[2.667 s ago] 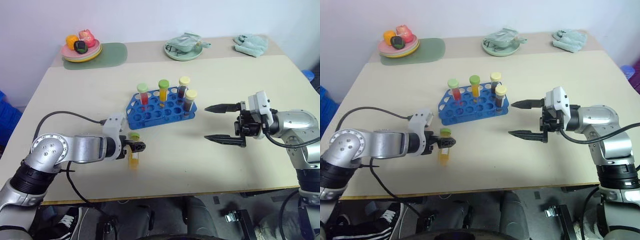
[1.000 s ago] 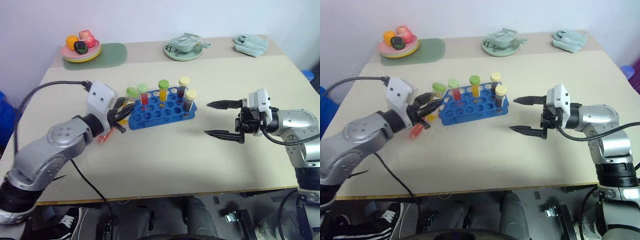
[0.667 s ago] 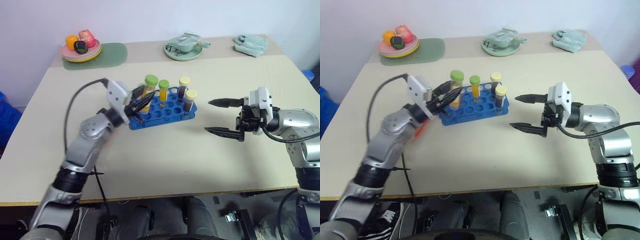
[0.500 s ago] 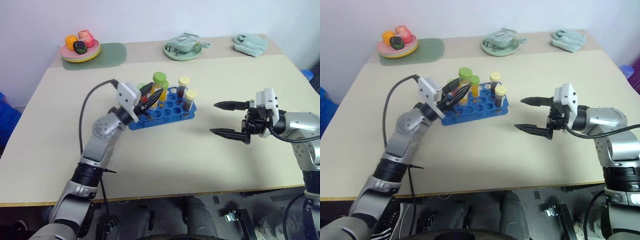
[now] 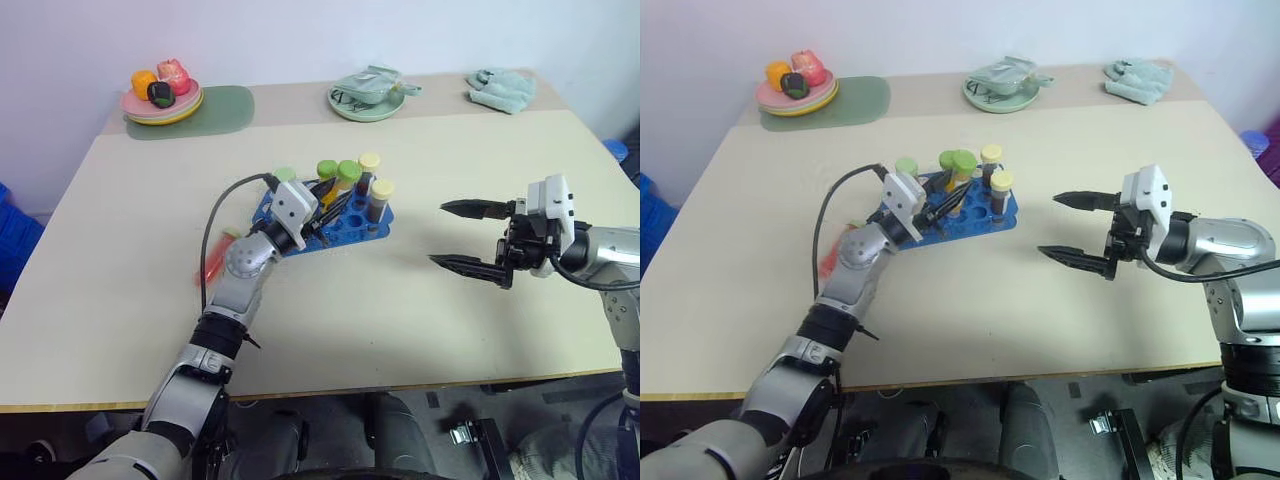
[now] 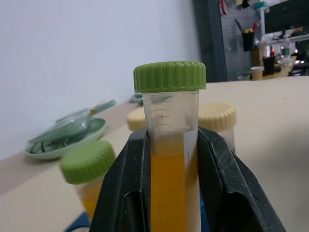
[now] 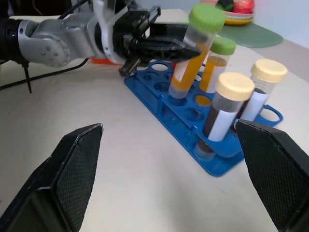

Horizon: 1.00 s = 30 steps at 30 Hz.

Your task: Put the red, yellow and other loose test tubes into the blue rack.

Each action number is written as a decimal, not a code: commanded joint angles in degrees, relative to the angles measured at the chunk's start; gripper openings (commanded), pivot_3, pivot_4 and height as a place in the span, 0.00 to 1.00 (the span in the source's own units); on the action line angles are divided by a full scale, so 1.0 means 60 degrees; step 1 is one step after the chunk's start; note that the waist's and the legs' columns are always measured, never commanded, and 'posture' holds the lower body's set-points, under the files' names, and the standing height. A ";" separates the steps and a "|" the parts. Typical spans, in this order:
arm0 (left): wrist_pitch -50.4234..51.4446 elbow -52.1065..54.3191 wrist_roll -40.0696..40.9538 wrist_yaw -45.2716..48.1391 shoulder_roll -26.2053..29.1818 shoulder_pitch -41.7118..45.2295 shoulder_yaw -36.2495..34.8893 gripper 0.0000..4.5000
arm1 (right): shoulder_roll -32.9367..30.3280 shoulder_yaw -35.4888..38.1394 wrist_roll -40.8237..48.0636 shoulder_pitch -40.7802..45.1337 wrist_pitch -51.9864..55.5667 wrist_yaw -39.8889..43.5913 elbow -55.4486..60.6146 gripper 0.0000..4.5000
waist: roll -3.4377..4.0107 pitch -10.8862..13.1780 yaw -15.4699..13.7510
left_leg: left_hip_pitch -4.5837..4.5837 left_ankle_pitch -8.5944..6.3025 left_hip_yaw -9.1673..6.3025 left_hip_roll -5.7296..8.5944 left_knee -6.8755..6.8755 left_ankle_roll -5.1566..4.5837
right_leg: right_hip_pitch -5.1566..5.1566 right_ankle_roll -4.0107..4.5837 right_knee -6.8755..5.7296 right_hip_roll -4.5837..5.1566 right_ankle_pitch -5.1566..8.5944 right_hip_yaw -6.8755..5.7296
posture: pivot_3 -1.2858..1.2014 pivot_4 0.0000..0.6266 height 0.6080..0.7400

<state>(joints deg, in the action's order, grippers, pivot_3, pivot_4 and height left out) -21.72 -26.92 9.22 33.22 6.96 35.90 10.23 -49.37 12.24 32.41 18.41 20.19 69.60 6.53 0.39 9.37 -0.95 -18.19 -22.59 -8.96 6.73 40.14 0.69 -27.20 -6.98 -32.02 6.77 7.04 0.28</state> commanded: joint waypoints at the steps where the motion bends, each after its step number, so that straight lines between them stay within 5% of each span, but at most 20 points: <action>1: -0.0206 0.0020 -0.0056 0.0129 -0.0206 0.0132 -0.0080 0.18 | -0.0169 0.0371 0.0188 0.0002 -0.0023 -0.0046 0.0383 1.00 | 0.0000 0.0000 -0.0002 | 0.0000 0.0000 0.0000 0.0000 0.0000 0.0000 | 0.0000 0.0000 0.0000 0.0000 0.0000 0.0000 | 0.52 0.24 1.00; 30: 0.0109 0.0741 -0.0231 -0.0158 -0.0350 -0.0668 -0.0266 0.18 | -0.0222 0.0352 0.0040 0.0076 -0.0381 -0.0082 0.0028 1.00 | -0.0001 -0.0002 -0.0002 | 0.0003 -0.0001 0.0001 0.0000 0.0000 -0.0001 | 0.0001 0.0000 0.0000 -0.0001 0.0000 0.0001 | 0.52 0.24 1.00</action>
<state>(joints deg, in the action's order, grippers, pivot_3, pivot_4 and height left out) -21.53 -23.07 7.43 32.24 5.41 32.11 9.27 -49.92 12.63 32.22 17.77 18.71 69.05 6.13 0.38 9.36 -0.96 -18.17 -22.60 -8.95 6.73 40.13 0.69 -27.19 -6.99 -32.03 6.76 7.04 0.29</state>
